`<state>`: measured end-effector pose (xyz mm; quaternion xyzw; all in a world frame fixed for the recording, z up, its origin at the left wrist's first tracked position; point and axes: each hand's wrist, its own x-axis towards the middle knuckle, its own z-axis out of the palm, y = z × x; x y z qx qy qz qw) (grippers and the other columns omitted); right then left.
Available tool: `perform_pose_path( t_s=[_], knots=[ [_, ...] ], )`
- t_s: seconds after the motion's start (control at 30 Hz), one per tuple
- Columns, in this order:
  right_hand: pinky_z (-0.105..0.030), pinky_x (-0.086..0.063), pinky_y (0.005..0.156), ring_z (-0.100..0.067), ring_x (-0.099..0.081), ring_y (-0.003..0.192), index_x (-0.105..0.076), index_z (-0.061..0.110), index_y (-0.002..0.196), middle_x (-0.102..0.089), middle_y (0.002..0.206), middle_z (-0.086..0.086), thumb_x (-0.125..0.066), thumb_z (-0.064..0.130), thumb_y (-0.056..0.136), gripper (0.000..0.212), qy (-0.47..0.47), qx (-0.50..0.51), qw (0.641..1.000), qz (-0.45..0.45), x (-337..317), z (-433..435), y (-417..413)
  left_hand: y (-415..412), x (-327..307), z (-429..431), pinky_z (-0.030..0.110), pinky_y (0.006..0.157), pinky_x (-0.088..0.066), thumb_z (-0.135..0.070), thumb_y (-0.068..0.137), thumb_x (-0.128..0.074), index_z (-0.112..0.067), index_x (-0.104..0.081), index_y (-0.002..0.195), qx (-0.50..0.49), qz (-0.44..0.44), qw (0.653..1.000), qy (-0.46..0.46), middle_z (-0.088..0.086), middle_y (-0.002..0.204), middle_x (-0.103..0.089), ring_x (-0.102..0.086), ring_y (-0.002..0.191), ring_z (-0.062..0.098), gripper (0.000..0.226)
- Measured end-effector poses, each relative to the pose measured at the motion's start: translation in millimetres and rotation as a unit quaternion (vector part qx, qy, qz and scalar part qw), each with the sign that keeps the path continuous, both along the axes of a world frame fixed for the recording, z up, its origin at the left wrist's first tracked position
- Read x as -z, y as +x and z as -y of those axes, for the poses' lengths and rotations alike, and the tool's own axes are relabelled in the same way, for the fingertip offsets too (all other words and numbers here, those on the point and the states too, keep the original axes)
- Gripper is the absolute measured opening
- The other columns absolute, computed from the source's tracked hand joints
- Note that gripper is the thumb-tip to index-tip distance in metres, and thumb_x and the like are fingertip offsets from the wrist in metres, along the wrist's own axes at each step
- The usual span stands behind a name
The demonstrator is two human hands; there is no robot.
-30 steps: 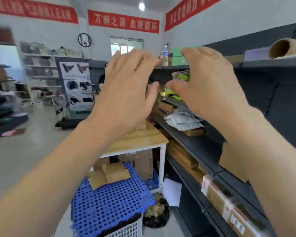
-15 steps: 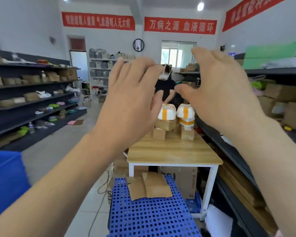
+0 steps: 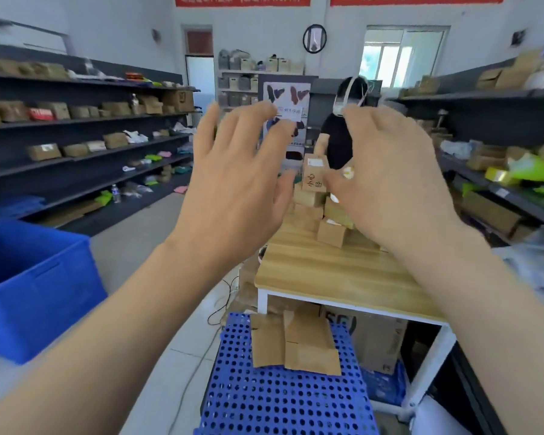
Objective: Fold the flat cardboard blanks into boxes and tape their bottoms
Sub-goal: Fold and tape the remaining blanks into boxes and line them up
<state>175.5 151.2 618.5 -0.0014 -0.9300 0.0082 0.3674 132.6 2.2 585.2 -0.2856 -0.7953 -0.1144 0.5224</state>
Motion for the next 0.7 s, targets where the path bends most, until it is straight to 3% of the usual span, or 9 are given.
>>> perform_pose_path(
  t_s=[0.17,0.3,0.47,0.57,0.7],
  knots=[
    [-0.045,-0.023,0.112,-0.031,-0.033,0.136,-0.037,0.01,0.139,-0.046,0.141,-0.011,-0.065,0.036,0.086,0.065,0.012,0.0,0.999,0.03,27,-6,-60,-56,25,-3,0.056,0.109,-0.023,-0.021,0.083,-0.054,-0.003,-0.056,0.122,0.003,0.024,1.0,-0.019,0.019,0.126,-0.054,-0.051,0.118,0.037,0.042],
    [-0.046,-0.029,0.107,-0.034,-0.038,0.13,-0.045,0.007,0.131,-0.051,0.134,-0.015,-0.067,0.032,0.084,0.057,-0.005,0.011,0.998,0.055,63,-16,-109,-105,55,-11,0.057,0.107,-0.026,-0.018,0.082,-0.056,-0.003,-0.057,0.119,0.016,0.031,0.999,-0.02,0.02,0.125,-0.054,-0.051,0.116,0.037,0.04],
    [-0.043,-0.031,0.102,-0.033,-0.041,0.126,-0.045,0.006,0.132,-0.05,0.132,-0.015,-0.064,0.032,0.086,0.056,-0.036,0.048,0.982,0.181,156,-42,-171,-167,146,-39,0.057,0.103,-0.032,-0.016,0.079,-0.058,-0.003,-0.06,0.116,0.03,0.174,0.984,-0.026,0.02,0.121,-0.056,-0.054,0.108,0.039,0.039],
    [-0.04,-0.031,0.103,-0.032,-0.04,0.128,-0.037,0.01,0.14,-0.048,0.136,-0.014,-0.06,0.038,0.089,0.062,-0.072,0.065,0.95,0.297,237,-58,-204,-196,225,-51,0.051,0.11,-0.025,-0.02,0.087,-0.053,-0.007,-0.053,0.128,0.0,0.361,0.931,-0.06,0.015,0.135,-0.046,-0.045,0.12,0.036,0.043],
    [-0.041,-0.037,0.103,-0.032,-0.041,0.129,-0.032,0.01,0.144,-0.045,0.141,-0.014,-0.056,0.044,0.092,0.067,-0.129,0.07,0.892,0.428,351,-78,-233,-219,339,-59,0.043,0.114,-0.018,-0.024,0.093,-0.049,-0.013,-0.045,0.135,-0.05,0.527,0.844,-0.085,0.01,0.142,-0.035,-0.037,0.128,0.031,0.043]
  ],
)
